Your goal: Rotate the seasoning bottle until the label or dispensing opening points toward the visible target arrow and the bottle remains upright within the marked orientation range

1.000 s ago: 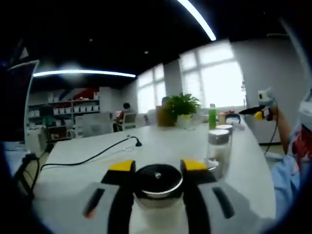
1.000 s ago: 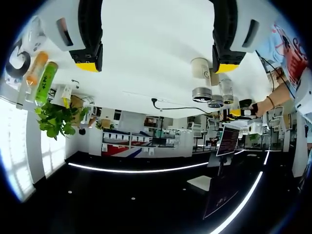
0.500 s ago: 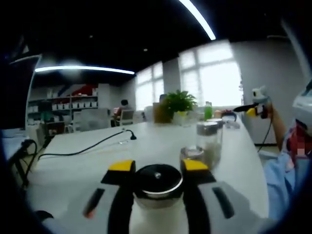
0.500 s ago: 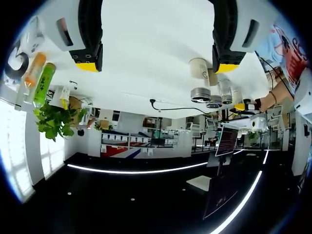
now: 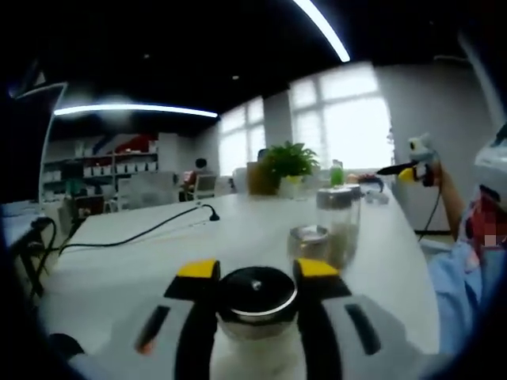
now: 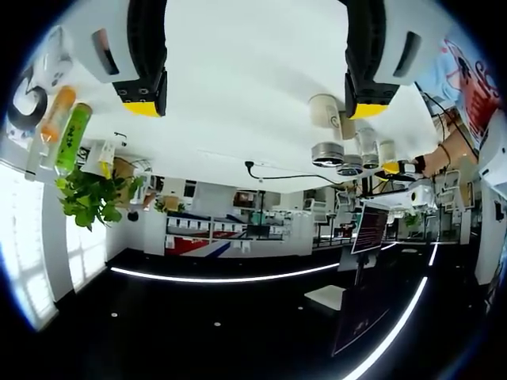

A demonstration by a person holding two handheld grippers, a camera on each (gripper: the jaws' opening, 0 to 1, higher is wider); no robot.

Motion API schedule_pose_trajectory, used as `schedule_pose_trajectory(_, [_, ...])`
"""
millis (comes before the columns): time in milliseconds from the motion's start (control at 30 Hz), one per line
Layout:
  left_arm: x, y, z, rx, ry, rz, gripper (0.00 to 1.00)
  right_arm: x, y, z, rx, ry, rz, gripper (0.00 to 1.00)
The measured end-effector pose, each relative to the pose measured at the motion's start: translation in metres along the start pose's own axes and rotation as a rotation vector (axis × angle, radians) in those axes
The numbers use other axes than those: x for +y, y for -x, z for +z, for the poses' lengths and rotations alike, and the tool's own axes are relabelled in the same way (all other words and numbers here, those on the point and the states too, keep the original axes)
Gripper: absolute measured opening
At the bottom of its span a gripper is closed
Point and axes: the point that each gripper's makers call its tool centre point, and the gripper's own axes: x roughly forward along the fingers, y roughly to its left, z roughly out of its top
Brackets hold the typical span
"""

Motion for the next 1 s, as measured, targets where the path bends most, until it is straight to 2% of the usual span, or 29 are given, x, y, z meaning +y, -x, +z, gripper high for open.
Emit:
schedule_pose_trajectory(400, [-0.0023, 0.0019, -0.0023, -0.012, 0.001, -0.007, 0.39, -0.0003, -0.0011, -0.0009, 0.004, -0.002, 0.001, 0.96])
schedule_pose_trajectory(533, [-0.0038, 0.0019, -0.0026, -0.016, 0.024, -0.021, 0.39, 0.0012, -0.0018, -0.002, 0.008, -0.003, 0.005, 0.96])
schedule_pose_trajectory(1000, [-0.0047, 0.0013, -0.0039, -0.006, 0.021, -0.034, 0.39, 0.0003, -0.0011, -0.0037, 0.012, -0.006, 0.002, 0.96])
